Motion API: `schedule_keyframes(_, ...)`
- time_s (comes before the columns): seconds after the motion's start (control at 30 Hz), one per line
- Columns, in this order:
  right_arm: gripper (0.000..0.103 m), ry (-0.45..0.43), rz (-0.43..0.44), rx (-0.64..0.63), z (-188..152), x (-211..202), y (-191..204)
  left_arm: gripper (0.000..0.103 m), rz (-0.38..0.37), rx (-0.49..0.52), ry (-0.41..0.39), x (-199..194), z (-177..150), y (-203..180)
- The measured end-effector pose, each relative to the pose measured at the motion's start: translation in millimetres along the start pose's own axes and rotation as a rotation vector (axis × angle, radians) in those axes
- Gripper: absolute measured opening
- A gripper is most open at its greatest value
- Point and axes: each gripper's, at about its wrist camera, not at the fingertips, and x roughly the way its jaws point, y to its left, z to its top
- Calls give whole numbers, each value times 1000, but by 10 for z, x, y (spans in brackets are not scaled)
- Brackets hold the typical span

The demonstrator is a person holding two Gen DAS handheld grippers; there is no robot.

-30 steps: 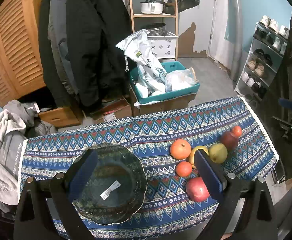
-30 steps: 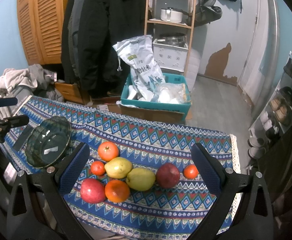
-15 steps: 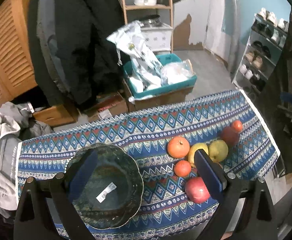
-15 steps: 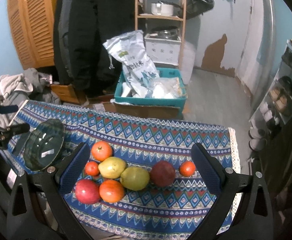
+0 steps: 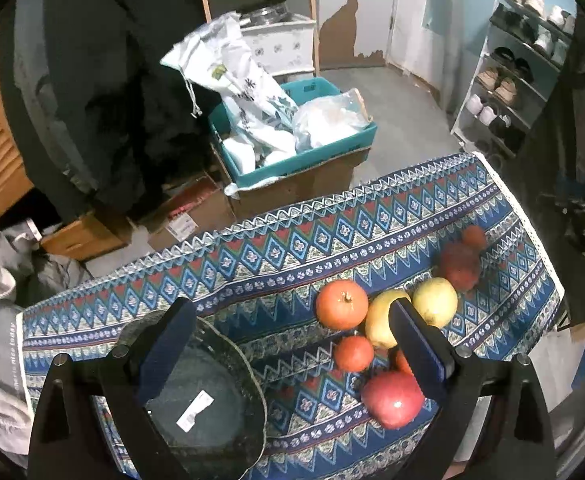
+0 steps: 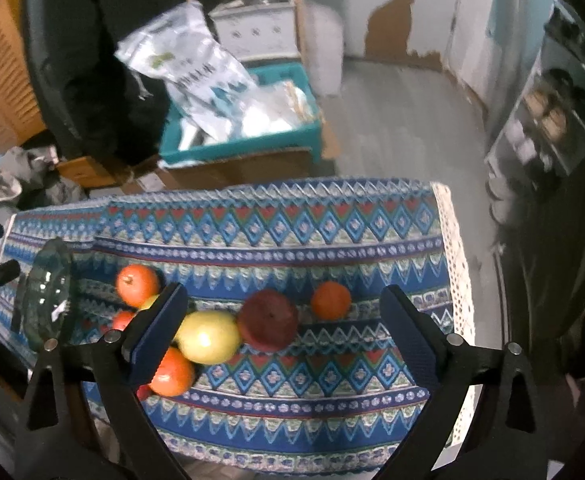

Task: Organize fruits
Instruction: 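Grasp an orange with the left gripper while the right gripper grasps another orange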

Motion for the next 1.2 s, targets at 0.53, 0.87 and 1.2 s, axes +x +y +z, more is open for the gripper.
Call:
schedule_keyframes(0.53, 86, 225, -47, -7, 65, 928, -365, 98, -89, -102, 242, 1143, 100, -21)
schedule_keyframes(0.87, 84, 317, -30, 22, -72, 1450, -493, 98, -98, -111, 334, 1624, 45, -153)
schedule_keyframes(1.2, 80, 366, 2, 64, -215, 1658, -678, 98, -97, -87, 389, 1907, -28, -264)
